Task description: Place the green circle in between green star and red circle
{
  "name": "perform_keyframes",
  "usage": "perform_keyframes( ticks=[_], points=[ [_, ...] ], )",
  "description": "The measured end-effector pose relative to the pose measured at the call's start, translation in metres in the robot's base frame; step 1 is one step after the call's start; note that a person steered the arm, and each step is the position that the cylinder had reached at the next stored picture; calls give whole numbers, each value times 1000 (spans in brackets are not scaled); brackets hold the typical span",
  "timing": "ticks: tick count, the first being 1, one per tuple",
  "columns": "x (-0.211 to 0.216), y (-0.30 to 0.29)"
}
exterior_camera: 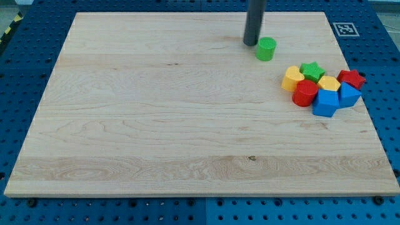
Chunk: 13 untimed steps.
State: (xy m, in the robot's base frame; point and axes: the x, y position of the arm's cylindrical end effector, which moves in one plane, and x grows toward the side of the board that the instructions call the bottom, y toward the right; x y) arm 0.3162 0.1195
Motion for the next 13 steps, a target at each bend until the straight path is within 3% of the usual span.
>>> perform_keyframes(
  ticks=[1, 3, 4, 7, 10, 12, 13],
  points=[
    [43, 20],
    [-16, 34],
    [1, 61],
    [63, 41],
    [64, -9],
    [109, 25],
    [112, 35]
  ],
)
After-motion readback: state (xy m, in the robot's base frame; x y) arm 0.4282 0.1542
